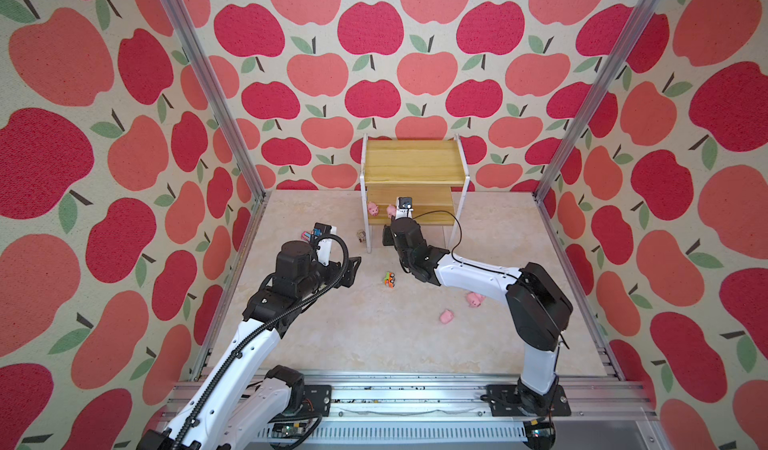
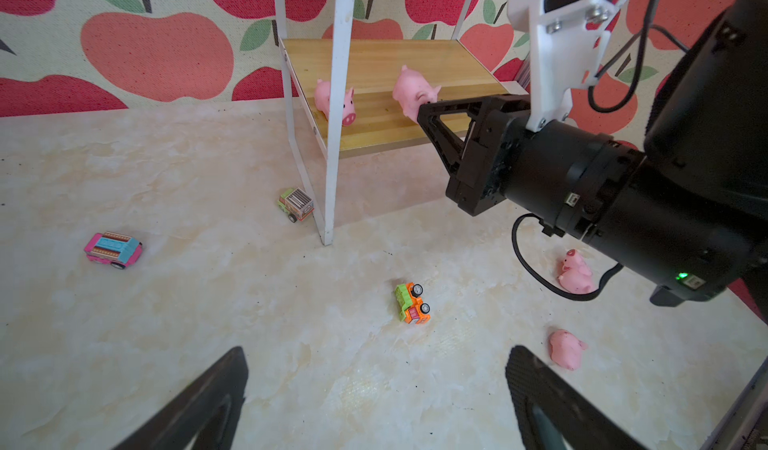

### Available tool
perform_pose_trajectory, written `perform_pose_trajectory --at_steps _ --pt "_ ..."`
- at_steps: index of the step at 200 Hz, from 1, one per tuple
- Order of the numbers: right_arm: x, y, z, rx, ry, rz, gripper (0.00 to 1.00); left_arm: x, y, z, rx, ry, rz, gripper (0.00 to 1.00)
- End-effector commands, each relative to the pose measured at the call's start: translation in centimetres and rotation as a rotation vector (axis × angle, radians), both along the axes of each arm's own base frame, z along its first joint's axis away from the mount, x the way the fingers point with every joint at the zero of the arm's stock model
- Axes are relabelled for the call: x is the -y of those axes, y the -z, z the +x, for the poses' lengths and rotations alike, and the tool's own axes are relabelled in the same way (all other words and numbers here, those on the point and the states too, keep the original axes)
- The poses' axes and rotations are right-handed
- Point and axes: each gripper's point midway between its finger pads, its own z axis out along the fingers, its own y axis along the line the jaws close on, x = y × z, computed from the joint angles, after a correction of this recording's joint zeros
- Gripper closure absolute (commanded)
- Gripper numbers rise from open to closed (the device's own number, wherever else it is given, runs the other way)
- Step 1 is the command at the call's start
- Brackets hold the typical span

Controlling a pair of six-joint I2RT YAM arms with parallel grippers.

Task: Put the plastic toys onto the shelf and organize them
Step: 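Carry the pink pig with the right gripper onto the lower shelf, then open the right gripper to release the pig beside the first pig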

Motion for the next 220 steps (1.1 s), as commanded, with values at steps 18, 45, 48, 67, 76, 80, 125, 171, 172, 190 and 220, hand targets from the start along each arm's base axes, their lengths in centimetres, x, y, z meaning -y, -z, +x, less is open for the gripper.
perform_pose_trajectory --at_steps 18,45,48,67,76,80,125,171,172,190,220 --pt "0.1 0.3 2.1 0.0 0.08 0.001 0.91 -0.1 -0.1 0.3 0.008 -0.011 0.01 0.01" --pt "0.1 0.7 3.1 -0.002 0.098 -0.005 0.9 -0.2 -0.1 0.3 0.007 -0.016 0.011 0.01" --pt "0.1 0.8 3.3 -0.004 0.101 -0.004 0.9 -0.2 -0.1 0.3 0.006 -0.018 0.012 0.01" --pt "0.1 1.1 3.8 -0.006 0.108 -0.005 0.9 -0.2 -0.1 0.4 0.003 -0.019 0.015 0.01" --pt "0.0 1.3 4.0 -0.007 0.109 -0.006 0.9 -0.2 0.0 0.3 0.001 -0.02 0.015 0.01" --pt "-0.1 1.4 4.1 -0.007 0.108 -0.008 0.9 -0.3 0.0 0.4 0.001 -0.021 0.016 0.01" --pt "-0.5 2.2 4.8 -0.018 0.115 -0.027 0.9 -0.3 -0.1 0.4 0.003 -0.024 0.016 0.01" --pt "-0.9 2.8 5.2 -0.028 0.115 -0.039 0.88 -0.3 -0.2 0.3 0.005 -0.024 0.016 0.01" --pt "-0.9 2.8 5.2 -0.029 0.116 -0.039 0.88 -0.3 -0.2 0.3 0.004 -0.024 0.016 0.01" --pt "-0.8 3.0 5.3 -0.036 0.12 -0.04 0.87 -0.3 -0.2 0.3 0.005 -0.025 0.017 0.01" --pt "-0.9 3.1 5.2 -0.04 0.115 -0.037 0.79 -0.4 -0.2 0.3 0.004 -0.025 0.017 0.01"
